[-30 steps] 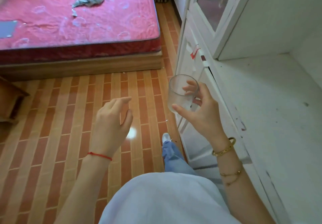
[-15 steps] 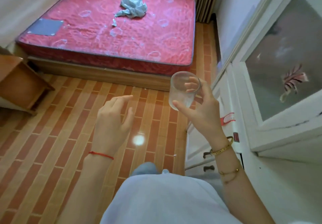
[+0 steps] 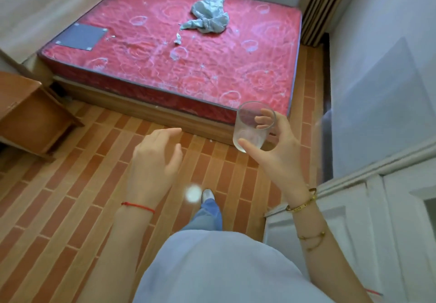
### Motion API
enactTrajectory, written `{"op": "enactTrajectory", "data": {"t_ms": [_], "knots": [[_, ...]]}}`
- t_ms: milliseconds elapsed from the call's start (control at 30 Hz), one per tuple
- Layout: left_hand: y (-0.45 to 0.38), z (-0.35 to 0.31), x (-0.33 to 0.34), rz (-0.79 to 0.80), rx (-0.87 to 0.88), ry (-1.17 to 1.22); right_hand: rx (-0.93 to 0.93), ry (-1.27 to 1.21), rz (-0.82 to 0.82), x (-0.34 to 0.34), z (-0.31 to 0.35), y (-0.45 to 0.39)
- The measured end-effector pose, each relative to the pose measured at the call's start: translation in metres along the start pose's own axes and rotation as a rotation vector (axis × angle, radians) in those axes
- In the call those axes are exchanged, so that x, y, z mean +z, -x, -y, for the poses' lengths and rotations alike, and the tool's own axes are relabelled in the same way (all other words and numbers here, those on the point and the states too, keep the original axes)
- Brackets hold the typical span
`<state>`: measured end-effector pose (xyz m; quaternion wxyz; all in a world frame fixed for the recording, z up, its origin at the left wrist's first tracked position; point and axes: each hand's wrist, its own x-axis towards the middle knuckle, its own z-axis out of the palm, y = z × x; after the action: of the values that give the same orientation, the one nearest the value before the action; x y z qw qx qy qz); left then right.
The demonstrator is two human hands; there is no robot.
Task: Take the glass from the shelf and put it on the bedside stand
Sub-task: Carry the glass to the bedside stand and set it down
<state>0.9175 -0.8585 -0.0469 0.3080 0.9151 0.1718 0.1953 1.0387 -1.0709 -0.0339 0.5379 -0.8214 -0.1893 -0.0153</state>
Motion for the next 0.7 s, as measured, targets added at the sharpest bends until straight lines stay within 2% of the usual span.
{"op": "enactTrajectory", "data": {"t_ms": [333, 700], "knots": [[-0.172, 0.067, -0.025, -0.109, -0.121, -0.037, -0.092, -0.087, 0.104, 0.1, 0.023, -0.203], [-0.237, 0.141, -0.056, -0.267, -0.431, -0.066, -0.174, -0.079, 0.382, 0.222, 0.037, -0.317]]}}
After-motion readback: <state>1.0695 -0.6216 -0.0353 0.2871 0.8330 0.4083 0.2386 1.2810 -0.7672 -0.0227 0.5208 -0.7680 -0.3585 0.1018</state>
